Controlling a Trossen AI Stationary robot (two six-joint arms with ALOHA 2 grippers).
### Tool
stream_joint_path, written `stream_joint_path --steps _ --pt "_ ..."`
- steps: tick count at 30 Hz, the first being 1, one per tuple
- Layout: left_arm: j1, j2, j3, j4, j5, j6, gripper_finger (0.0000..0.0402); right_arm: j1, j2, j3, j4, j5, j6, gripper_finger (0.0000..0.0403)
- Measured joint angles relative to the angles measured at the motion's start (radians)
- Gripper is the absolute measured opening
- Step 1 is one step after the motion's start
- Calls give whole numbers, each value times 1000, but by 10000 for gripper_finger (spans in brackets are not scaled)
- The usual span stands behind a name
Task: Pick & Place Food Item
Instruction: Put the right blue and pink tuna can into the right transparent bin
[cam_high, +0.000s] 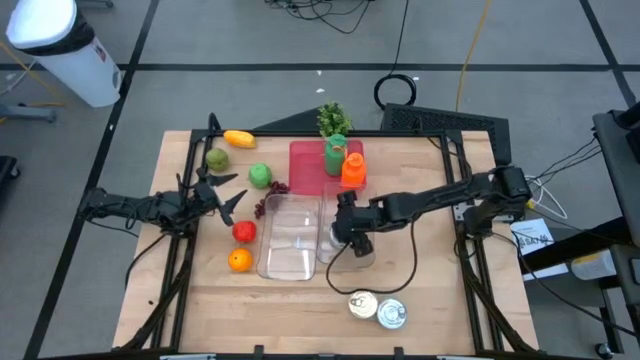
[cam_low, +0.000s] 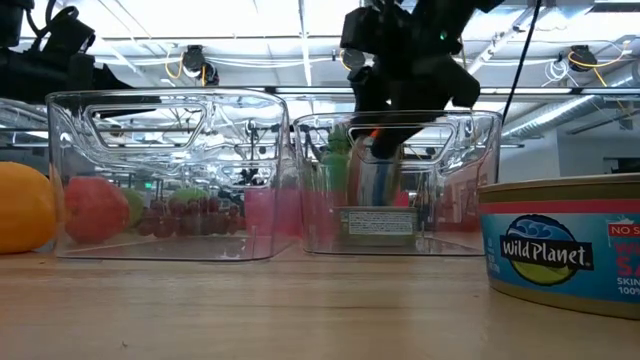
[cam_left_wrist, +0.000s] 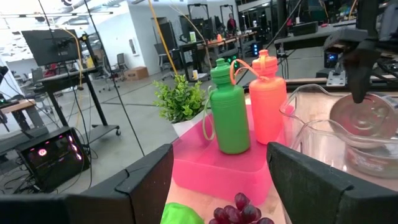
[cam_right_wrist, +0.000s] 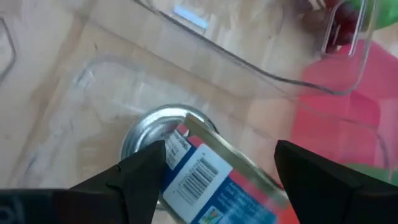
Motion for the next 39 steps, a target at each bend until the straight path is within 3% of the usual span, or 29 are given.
stream_joint_path --steps 12,19,24,39 --pt "0 0 0 0 0 0 273 29 -31 -1 -42 24 -63 236" --pt "0 0 0 0 0 0 273 56 -88 2 -70 81 17 268" --pt "0 0 0 0 0 0 273 57 -90 3 -145 107 -50 294" --pt "0 0 0 0 0 0 273 0 -81 3 -178 103 -228 284"
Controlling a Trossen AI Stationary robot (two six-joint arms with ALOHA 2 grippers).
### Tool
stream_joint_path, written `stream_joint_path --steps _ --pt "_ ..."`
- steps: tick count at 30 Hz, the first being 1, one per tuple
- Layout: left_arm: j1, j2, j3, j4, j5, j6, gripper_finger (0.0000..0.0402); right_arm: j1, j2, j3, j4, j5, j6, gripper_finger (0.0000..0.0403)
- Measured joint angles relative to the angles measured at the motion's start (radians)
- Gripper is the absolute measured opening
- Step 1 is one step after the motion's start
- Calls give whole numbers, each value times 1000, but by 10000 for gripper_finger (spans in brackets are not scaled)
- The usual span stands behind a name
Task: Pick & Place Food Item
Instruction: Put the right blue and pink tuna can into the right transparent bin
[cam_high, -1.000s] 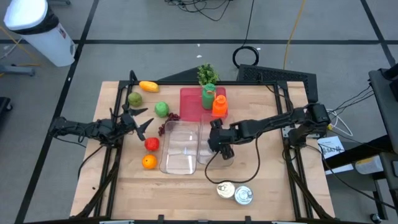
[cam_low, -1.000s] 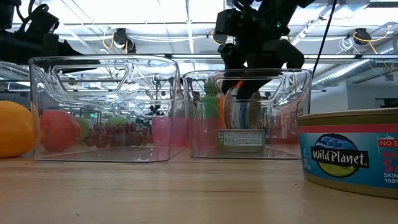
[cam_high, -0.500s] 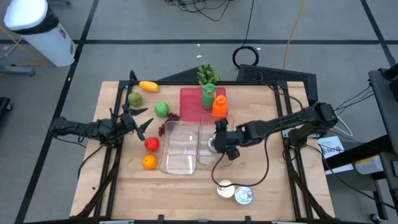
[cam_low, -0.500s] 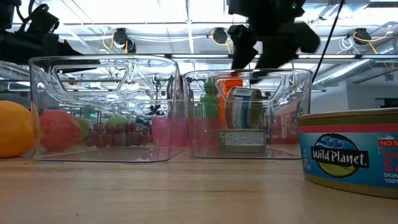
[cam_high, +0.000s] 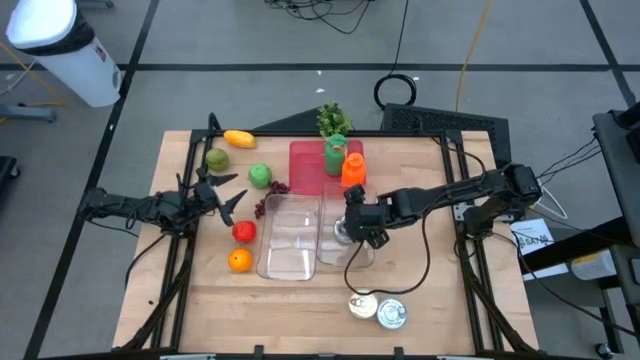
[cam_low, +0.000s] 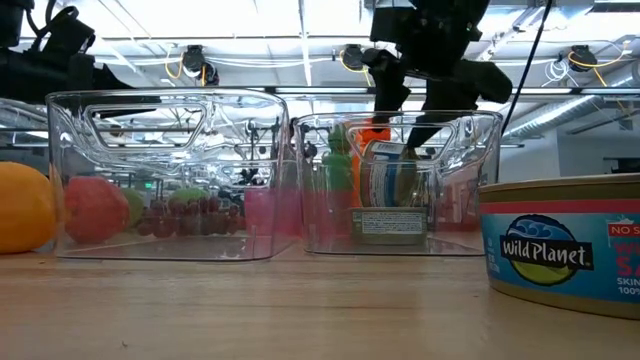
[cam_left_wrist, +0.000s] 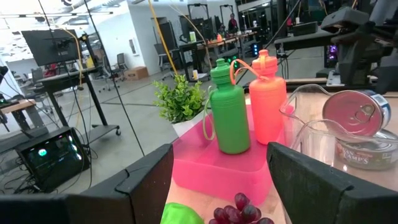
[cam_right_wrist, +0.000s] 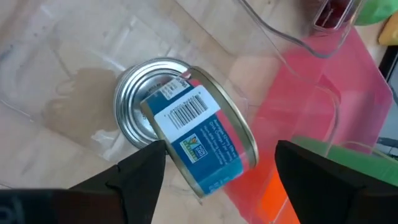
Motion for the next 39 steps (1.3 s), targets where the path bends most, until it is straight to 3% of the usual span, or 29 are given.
stream_joint_path --steps 8,17,22,31,39 --pt "0 0 0 0 0 0 273 -9 0 -67 35 -20 -36 283" --pt "0 0 0 0 0 0 273 25 1 -139 230 82 -171 273" --pt "0 0 0 0 0 0 273 34 1 -155 260 97 -146 266" --pt "0 0 0 0 0 0 273 104 1 -154 257 498 62 267" --pt "0 0 0 0 0 0 273 211 1 -154 256 632 354 265"
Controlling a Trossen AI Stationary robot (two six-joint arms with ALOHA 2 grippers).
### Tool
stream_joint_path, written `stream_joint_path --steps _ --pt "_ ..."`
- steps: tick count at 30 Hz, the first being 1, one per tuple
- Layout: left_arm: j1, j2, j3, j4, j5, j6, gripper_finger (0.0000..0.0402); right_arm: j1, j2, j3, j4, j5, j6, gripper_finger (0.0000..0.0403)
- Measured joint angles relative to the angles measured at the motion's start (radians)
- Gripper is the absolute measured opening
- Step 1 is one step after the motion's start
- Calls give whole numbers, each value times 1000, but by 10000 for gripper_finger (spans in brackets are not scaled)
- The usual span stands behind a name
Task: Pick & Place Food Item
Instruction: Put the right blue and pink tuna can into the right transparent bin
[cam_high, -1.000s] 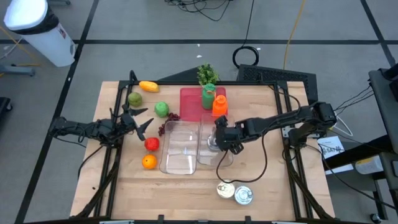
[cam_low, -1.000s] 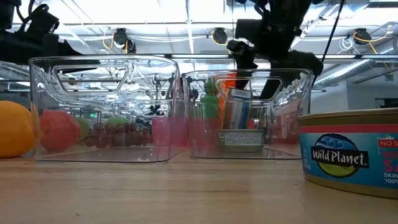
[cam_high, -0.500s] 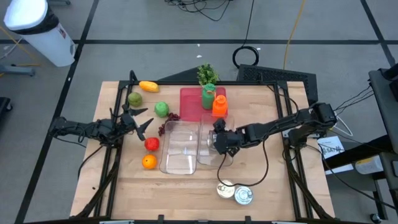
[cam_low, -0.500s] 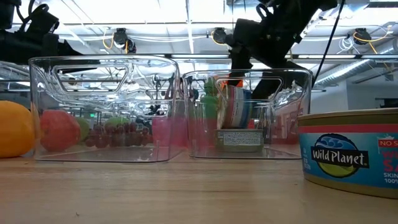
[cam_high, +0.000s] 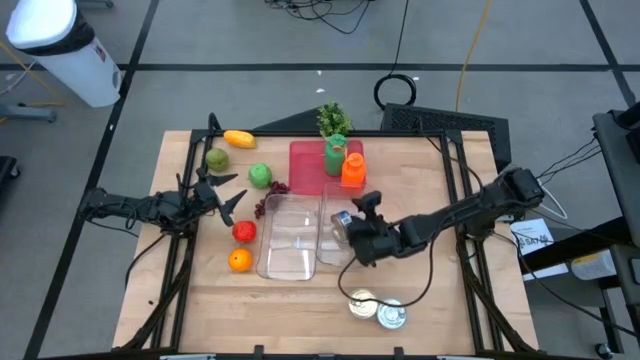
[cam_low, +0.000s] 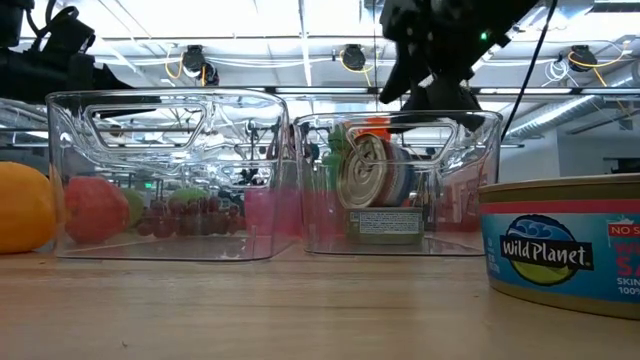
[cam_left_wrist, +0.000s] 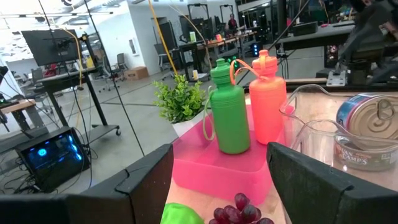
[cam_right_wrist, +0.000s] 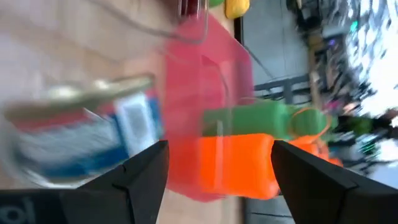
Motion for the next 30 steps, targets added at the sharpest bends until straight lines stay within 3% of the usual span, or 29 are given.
stream_joint_path --steps 4,9,12,19,30 --pt "0 0 0 0 0 0 273 35 -25 0 4 -52 304 262" --pt "0 0 0 0 0 0 273 32 -79 1 8 -236 692 265" --pt "0 0 0 0 0 0 273 7 -82 2 9 -321 822 267" --pt "0 0 0 0 0 0 273 -62 -41 -54 43 -399 875 269" --pt "0 0 0 0 0 0 273 -89 -42 -161 325 -447 898 286"
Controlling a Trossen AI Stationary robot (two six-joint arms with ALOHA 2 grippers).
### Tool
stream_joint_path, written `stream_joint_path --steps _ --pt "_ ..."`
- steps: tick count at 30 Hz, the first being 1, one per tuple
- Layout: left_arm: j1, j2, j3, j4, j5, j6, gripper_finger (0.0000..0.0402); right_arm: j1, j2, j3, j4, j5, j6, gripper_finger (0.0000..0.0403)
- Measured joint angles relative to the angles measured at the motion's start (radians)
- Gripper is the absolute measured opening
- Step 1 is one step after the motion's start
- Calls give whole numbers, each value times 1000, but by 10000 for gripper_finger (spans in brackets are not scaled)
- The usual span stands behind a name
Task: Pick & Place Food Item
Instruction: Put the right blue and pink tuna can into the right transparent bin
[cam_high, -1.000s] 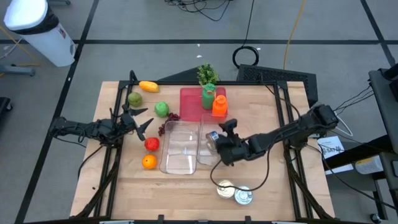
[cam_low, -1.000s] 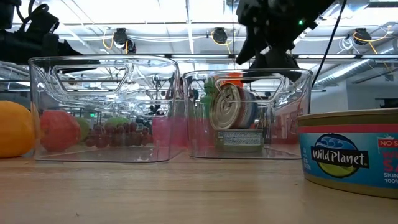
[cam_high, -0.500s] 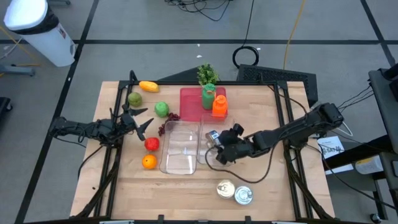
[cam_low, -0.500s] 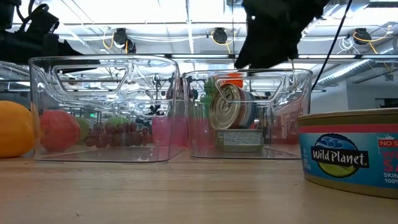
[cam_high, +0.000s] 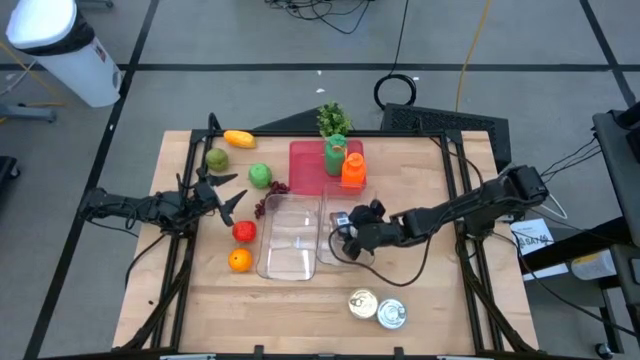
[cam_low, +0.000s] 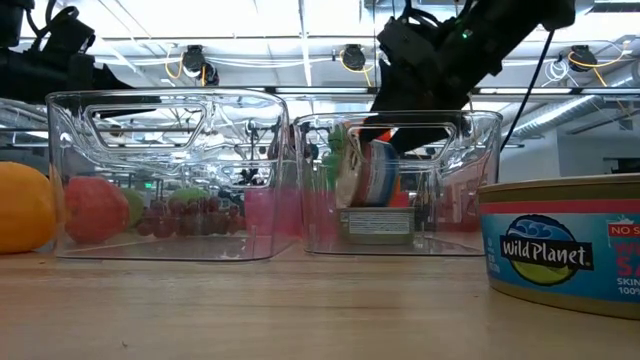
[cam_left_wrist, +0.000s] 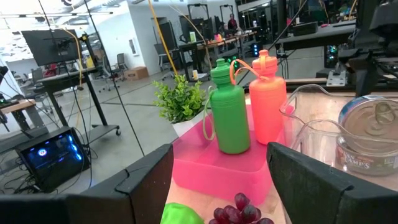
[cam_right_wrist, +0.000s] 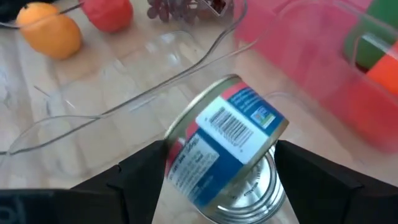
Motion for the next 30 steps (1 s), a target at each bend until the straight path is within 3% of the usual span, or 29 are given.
stream_joint_path --steps 11,21,26,30 --pt "0 0 0 0 0 0 273 3 1 -17 144 0 90 287" --pt "0 0 0 0 0 0 273 10 21 -19 111 2 -48 279" --pt "0 0 0 0 0 0 273 9 38 -18 83 16 -43 250" --pt "0 0 0 0 0 0 273 9 35 -17 90 25 -32 194"
